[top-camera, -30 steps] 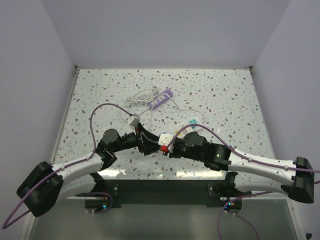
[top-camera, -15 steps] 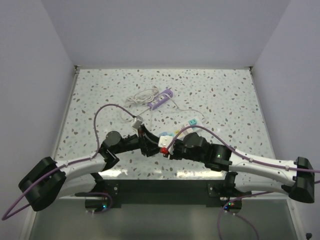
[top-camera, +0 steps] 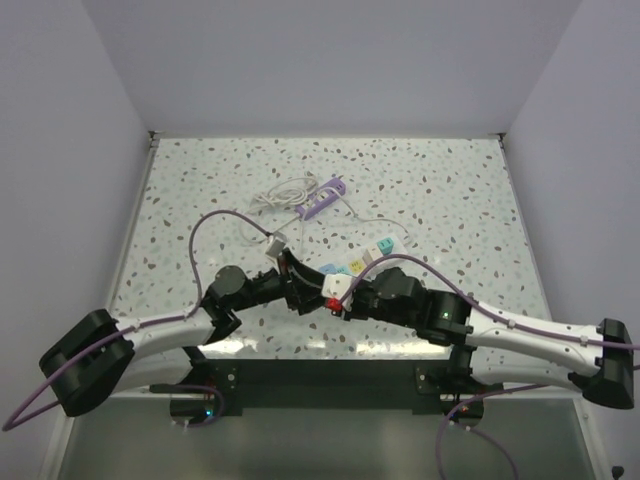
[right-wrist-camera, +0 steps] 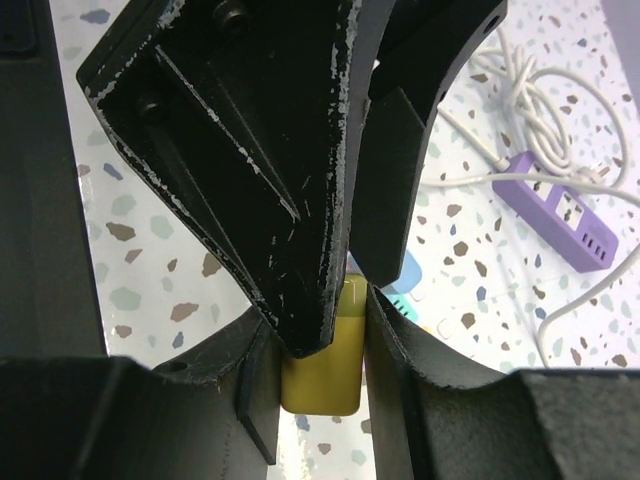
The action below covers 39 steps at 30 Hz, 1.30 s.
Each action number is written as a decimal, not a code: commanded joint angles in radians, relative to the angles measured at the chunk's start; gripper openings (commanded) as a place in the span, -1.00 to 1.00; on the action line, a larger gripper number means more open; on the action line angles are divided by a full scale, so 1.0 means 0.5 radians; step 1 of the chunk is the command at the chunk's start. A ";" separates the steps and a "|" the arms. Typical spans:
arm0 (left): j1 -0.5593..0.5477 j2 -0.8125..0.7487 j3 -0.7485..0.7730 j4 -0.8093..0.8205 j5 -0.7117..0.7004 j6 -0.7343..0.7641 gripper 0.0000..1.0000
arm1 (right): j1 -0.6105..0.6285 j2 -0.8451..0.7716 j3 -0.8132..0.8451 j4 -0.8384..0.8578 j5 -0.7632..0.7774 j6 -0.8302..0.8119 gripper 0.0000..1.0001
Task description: Insert the plug
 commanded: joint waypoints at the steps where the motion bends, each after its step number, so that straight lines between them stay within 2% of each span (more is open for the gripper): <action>1: -0.095 -0.100 -0.035 -0.088 0.184 -0.036 0.53 | -0.040 -0.114 0.006 0.335 0.267 -0.063 -1.00; 6: -0.095 -0.201 -0.038 -0.107 0.205 -0.128 0.56 | -0.040 -0.117 -0.015 0.389 0.288 -0.081 -1.00; 14: -0.098 -0.137 -0.041 -0.137 0.340 -0.250 0.50 | -0.037 -0.022 0.022 0.384 0.371 -0.096 -1.00; 18: -0.098 -0.162 -0.038 -0.235 0.361 -0.263 0.40 | -0.037 -0.006 0.013 0.423 0.402 -0.112 -1.00; 27: -0.098 -0.389 -0.011 -0.474 0.361 -0.205 0.40 | -0.034 -0.043 -0.018 0.454 0.460 -0.127 -1.00; 39: -0.037 -0.450 -0.044 -0.490 0.340 -0.229 0.39 | -0.025 -0.080 -0.037 0.451 0.466 -0.118 -1.00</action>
